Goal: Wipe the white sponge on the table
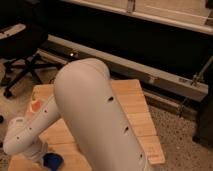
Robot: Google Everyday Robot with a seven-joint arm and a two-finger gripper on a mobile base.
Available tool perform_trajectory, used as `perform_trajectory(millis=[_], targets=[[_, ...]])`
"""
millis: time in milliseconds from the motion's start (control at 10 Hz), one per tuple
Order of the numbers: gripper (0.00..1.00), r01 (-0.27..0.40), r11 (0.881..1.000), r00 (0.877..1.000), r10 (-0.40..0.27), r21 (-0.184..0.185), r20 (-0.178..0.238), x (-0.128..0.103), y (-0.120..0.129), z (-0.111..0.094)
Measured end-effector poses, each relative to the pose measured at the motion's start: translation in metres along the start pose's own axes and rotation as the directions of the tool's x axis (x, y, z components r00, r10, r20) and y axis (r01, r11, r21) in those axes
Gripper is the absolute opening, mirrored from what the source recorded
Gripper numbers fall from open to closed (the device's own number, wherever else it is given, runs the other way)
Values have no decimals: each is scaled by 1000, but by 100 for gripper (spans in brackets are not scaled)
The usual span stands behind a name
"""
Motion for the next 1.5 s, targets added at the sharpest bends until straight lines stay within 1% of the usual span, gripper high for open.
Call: perform_trajectory(millis=[200,400,500,700,1000,1500], targets=[[38,50,999,999,-50,-18,22,-12,19,-7],[38,74,997,996,-73,-31,44,-24,31,-12],[38,88,995,994,-86,-40,65,-35,38,-16],[38,105,993,990,-100,-46,96,-50,45,-20],[38,122,992,983,-115,-44,146,-70,51,-25],[38,117,993,976,-108,-35,191,-89,50,-28]])
